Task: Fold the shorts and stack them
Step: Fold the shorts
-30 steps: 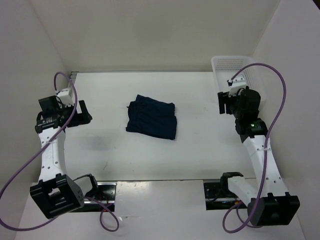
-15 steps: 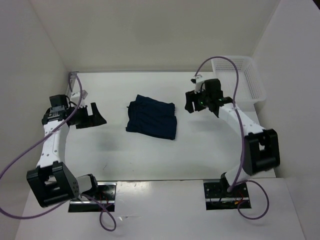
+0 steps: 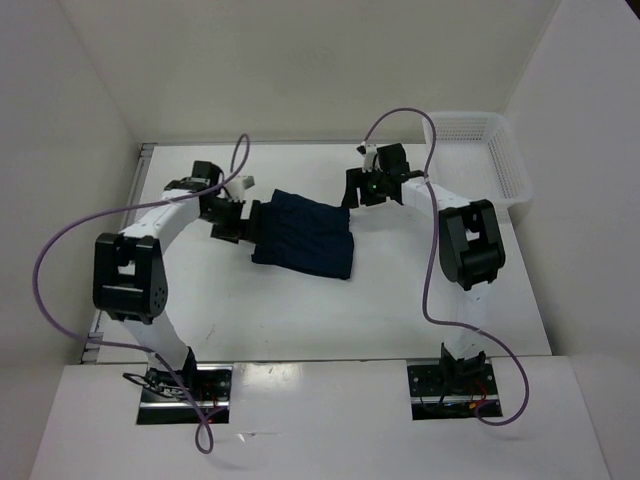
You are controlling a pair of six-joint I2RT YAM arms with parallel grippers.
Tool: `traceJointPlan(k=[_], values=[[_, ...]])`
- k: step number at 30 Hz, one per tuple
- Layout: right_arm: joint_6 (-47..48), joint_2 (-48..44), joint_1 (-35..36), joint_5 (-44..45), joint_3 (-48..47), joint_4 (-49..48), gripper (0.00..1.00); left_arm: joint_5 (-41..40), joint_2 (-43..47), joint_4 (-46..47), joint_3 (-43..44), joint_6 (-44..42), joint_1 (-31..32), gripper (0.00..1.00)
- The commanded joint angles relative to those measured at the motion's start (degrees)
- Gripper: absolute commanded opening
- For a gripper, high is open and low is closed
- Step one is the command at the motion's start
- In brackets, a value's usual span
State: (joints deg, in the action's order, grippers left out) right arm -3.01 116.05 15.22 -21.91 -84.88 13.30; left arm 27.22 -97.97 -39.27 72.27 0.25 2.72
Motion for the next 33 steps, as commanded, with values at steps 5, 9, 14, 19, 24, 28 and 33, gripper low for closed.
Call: traceJointPlan(k=[5,9,14,19,24,28,33], values=[[-3.1,3.7,1.6,-1.2,-3.4,-0.8,0.71,-0.9,-8.8,3.8,5.7,-0.3,4.4,1.0],[-3.6,5.8,2.1,-0.7,-3.4,-1.3,0.71,-1.8,-10.9,3.8,5.2,-0.3,10.3,1.0],[-4.2,7.1,2.1,0.5,-4.0,-1.9,0.59,-6.7,-13.7,6.8,4.5,-0.3,12.9,0.9],[-4.9,8.7,2.1,1.7,-6.9,-2.9,0.3,-5.9,-13.7,6.8,3.4,-0.3,12.9,0.09],[-6.0,10.6,2.1,7.0,-12.1,-2.9,0.12,-7.5,-11.7,5.5,1.0,-0.3,12.9,0.02],[-6.0,12.2,2.1,10.0,-16.6,-3.5,0.06,-8.2,-9.8,5.0,-2.9,-0.3,12.9,0.04],[-6.0,13.5,2.6,8.8,-17.3,-3.5,0.03,-5.4,-8.7,5.0,-4.7,-0.3,12.9,0.12]])
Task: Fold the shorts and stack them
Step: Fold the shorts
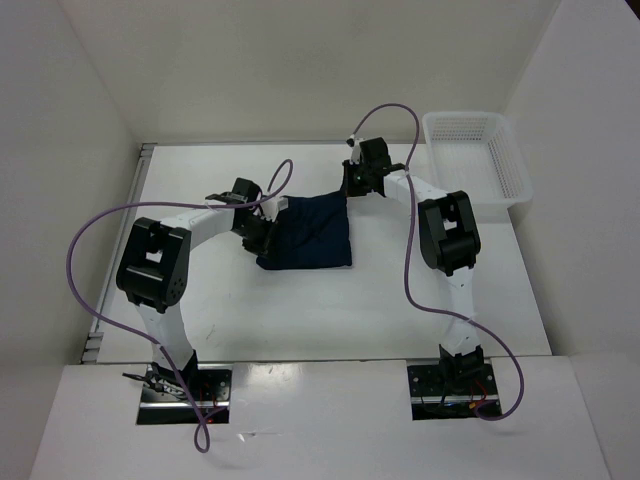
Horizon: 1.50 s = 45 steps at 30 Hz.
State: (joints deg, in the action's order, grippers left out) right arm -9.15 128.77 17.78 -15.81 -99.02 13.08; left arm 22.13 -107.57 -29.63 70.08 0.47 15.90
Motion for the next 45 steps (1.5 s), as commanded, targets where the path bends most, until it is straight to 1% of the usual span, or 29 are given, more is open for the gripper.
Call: traceJointPlan(k=[1,2,3,4,5,6,7,8,9,11,12,14,16,18,19,20,21,23,25,28,29,31,35,38,39,40,43,44,45], values=[[0.1,0.8,0.1,2.7,-3.2,-3.2,0.05,-0.3,0.9,-4.7,-2.5,-0.5,-0.3,0.16],[0.1,0.8,0.1,2.7,-3.2,-3.2,0.1,-0.3,0.9,-4.7,-2.5,-0.5,-0.3,0.2],[0.1,0.8,0.1,2.7,-2.7,-3.2,0.29,0.3,0.9,-4.7,-2.0,-0.5,-0.3,0.25],[0.1,0.8,0.1,2.7,-2.7,-3.2,0.34,0.8,0.9,-4.7,-2.0,-0.5,-0.3,0.3],[0.1,0.8,0.1,2.7,-2.7,-3.2,0.39,0.8,0.9,-5.3,-1.4,-0.5,-0.3,0.42],[0.8,0.8,0.1,2.7,-2.7,-3.2,0.5,0.8,0.9,-5.4,-0.6,-0.5,-0.3,0.48],[1.3,0.0,0.1,3.3,-2.7,-3.2,0.54,0.8,0.9,-6.0,0.0,-0.5,-0.3,0.53],[1.3,-0.9,0.1,3.3,-3.2,-3.2,0.58,0.8,1.7,-6.8,0.0,-0.5,-0.3,0.6],[2.2,-1.5,0.1,3.3,-3.7,-2.7,0.63,0.8,1.7,-7.5,1.0,-0.5,-0.3,0.64],[4.5,-3.5,0.1,3.3,-4.3,-1.0,0.64,0.8,4.4,-10.4,3.1,-0.5,-0.3,0.7],[5.4,-4.5,0.1,2.5,-4.3,-0.2,0.64,1.5,5.3,-11.6,3.9,-0.5,-0.3,0.77],[8.1,-8.3,0.1,-0.4,-3.8,2.9,0.65,2.8,8.5,-15.3,6.7,-0.5,-0.3,0.84],[12.1,-11.5,-0.5,-4.0,-0.7,5.3,0.67,5.2,11.3,-18.5,8.8,-0.5,-1.1,0.88],[14.8,-16.8,-0.5,-5.8,5.1,9.0,0.67,8.3,12.0,-19.1,11.8,-0.5,-3.8,0.91],[16.9,-20.0,-0.5,-8.0,7.4,10.2,0.67,8.9,12.0,-18.3,12.7,-0.5,-4.8,0.91],[17.6,-21.4,-0.5,-9.1,12.5,12.0,0.67,8.9,12.0,-17.2,13.4,-0.5,-5.8,0.91],[17.6,-22.7,-0.5,-10.1,15.1,12.6,0.67,9.4,10.2,-15.0,14.4,-0.5,-6.6,0.91],[17.6,-25.1,-0.5,-11.4,21.9,12.6,0.67,6.9,7.6,-12.9,16.0,-0.5,-7.7,0.91],[18.1,-26.3,0.2,-11.4,26.8,12.6,0.67,3.5,2.9,-9.9,18.8,-0.5,-9.1,0.91],[18.1,-26.9,0.9,-12.0,30.4,10.9,0.67,2.7,-3.5,-7.3,23.0,-0.5,-9.7,0.91],[17.6,-26.9,1.6,-12.7,30.4,10.3,0.67,2.0,-6.3,-7.3,26.0,-0.5,-9.7,0.91],[16.8,-26.9,2.2,-12.7,31.3,8.5,0.67,2.0,-8.5,-6.8,28.3,-0.5,-9.7,0.89],[14.9,-25.6,2.8,-13.4,32.5,7.7,0.67,0.7,-12.7,-4.8,30.7,-0.5,-9.0,0.88],[14.9,-25.0,2.8,-13.4,34.0,7.7,0.67,-0.1,-14.3,-4.3,30.7,-0.5,-9.0,0.83],[14.9,-25.0,2.8,-14.0,34.5,7.7,0.67,-0.1,-14.3,-4.3,30.7,-0.5,-9.0,0.8],[14.9,-25.0,3.4,-14.6,34.5,7.7,0.66,-0.1,-14.3,-3.8,30.7,-0.5,-9.0,0.72],[13.0,-23.7,4.9,-14.6,36.0,7.1,0.6,-0.1,-15.0,-3.8,30.7,-0.5,-9.0,0.53],[12.4,-23.7,4.9,-14.6,36.9,6.4,0.59,-0.1,-15.5,-3.2,30.7,-0.5,-9.0,0.42],[11.8,-23.2,4.9,-14.0,37.4,6.4,0.53,-0.1,-15.5,-3.2,30.7,-0.5,-9.0,0.36]])
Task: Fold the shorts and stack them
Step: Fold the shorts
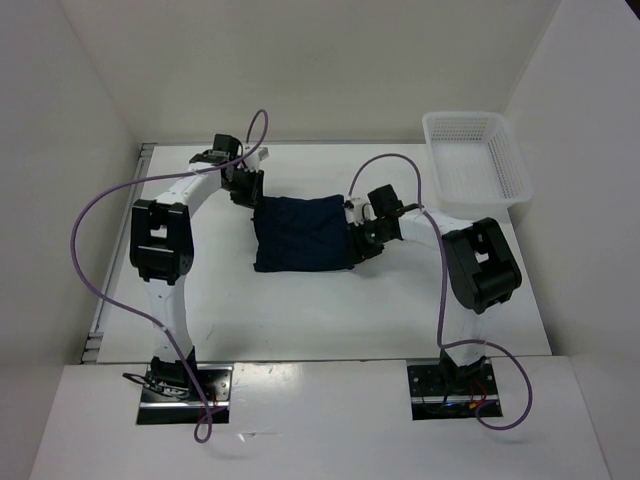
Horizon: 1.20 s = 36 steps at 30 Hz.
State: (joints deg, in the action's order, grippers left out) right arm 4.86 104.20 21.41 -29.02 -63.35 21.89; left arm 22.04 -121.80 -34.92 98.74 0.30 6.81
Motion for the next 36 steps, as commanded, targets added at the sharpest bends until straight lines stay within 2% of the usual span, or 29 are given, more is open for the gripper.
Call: traceJointPlan(k=[1,3,4,6,9,10,11,13,14,17,18,19,20,21,22,26,31,36], values=[[-2.7,1.9,1.3,-0.3,2.4,-2.4,0.47,0.0,-1.9,2.0,2.6,-0.3,0.0,0.29],[-2.8,1.9,1.3,0.4,2.4,-3.0,0.34,-0.5,-1.9,2.6,2.6,-0.3,0.0,0.21],[-2.8,1.9,1.3,1.0,2.4,-3.0,0.21,-1.4,-2.5,2.6,2.6,-0.3,0.0,0.21],[-2.1,1.9,1.3,1.0,1.8,-3.0,0.12,-2.0,-2.5,2.6,3.2,-0.3,0.0,0.22],[0.7,1.9,1.3,1.0,0.7,-1.6,0.12,-3.1,-3.0,3.1,4.3,-0.3,0.0,0.25],[1.2,1.9,1.3,0.4,0.7,-1.6,0.16,-3.1,-3.5,3.1,4.3,-0.3,0.0,0.27],[2.3,1.9,1.3,-0.2,0.1,-1.6,0.22,-3.1,-3.5,3.1,4.9,-0.3,0.0,0.36],[3.9,1.9,1.3,-1.2,-1.4,0.2,0.45,-1.1,-2.4,1.4,4.9,-0.3,0.0,0.49],[5.6,1.9,1.3,-2.6,-2.6,1.0,0.51,-0.6,-1.6,1.4,4.9,-0.3,0.0,0.61],[6.9,0.3,1.3,-4.0,-4.3,2.7,0.62,-0.1,2.9,0.1,3.4,-0.3,0.0,0.76],[6.9,-0.6,1.3,-4.6,-5.1,3.5,0.63,-0.1,5.3,-0.5,3.4,-0.3,0.0,0.83],[6.9,-0.6,1.3,-4.6,-5.1,4.2,0.65,-0.1,6.6,-1.4,2.7,-0.3,-0.6,0.85],[6.9,-1.4,1.3,-4.6,-5.7,4.2,0.68,-0.1,7.8,-1.9,1.9,-0.3,-1.2,0.93],[7.5,-2.1,1.3,-4.6,-5.7,5.5,0.69,-0.1,10.1,-2.4,1.9,-0.3,-1.2,0.94],[7.5,-2.1,1.3,-5.3,-5.7,6.2,0.7,-0.9,11.3,-3.3,0.9,-0.3,-1.2,1.0],[9.3,-5.7,-3.4,-4.4,-9.6,11.2,0.82,-2.0,17.1,-4.5,-2.6,-0.3,-4.7,1.0],[11.1,-12.3,-11.2,5.0,-17.6,14.8,0.89,-3.6,25.5,-3.2,-6.5,-0.3,-9.8,1.0],[8.6,-18.0,-19.6,15.3,-21.9,12.7,1.0,-8.8,34.7,-1.1,-14.2,-0.3,-15.9,1.0]])
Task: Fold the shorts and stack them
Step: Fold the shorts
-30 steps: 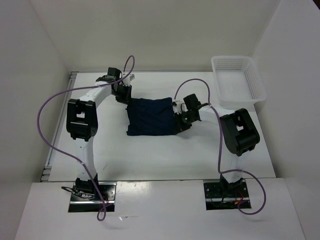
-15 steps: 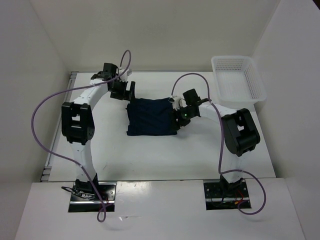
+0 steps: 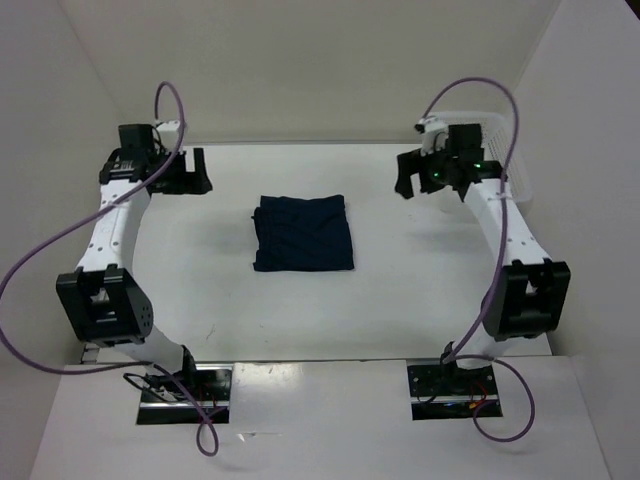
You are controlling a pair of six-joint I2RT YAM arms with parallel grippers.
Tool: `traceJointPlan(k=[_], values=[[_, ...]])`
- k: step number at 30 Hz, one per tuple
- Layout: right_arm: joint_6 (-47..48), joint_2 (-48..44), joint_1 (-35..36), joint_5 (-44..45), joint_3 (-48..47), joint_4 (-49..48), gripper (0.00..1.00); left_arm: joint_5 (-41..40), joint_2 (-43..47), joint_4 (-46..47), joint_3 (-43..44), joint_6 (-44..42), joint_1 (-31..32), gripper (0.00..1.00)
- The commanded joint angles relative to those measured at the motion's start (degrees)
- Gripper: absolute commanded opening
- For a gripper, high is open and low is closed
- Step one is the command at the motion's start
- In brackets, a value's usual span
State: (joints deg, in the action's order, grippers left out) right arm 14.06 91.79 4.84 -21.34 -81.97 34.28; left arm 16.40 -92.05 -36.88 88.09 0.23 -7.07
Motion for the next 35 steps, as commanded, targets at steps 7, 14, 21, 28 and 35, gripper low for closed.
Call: traceJointPlan(k=[7,14,21,28,35], values=[[-1.1,-19.1,-9.8,15.0,3.3,-4.7,1.0,-1.7,20.9,2.0,-17.4,-0.2,-9.3,1.0],[-1.7,-33.2,-11.5,22.0,12.3,-8.1,1.0,0.2,34.5,3.7,-29.1,-0.2,-13.4,1.0],[-6.2,-39.9,-11.5,23.9,17.5,-3.7,1.0,1.4,37.6,4.8,-32.1,-0.2,-13.4,1.0],[-8.8,-47.1,-11.5,27.5,19.4,-4.8,1.0,2.1,38.6,4.8,-32.1,-0.2,-13.4,1.0],[-9.1,-48.9,-11.5,30.7,21.7,-5.3,1.0,2.7,38.6,4.8,-32.6,-0.2,-13.4,1.0]])
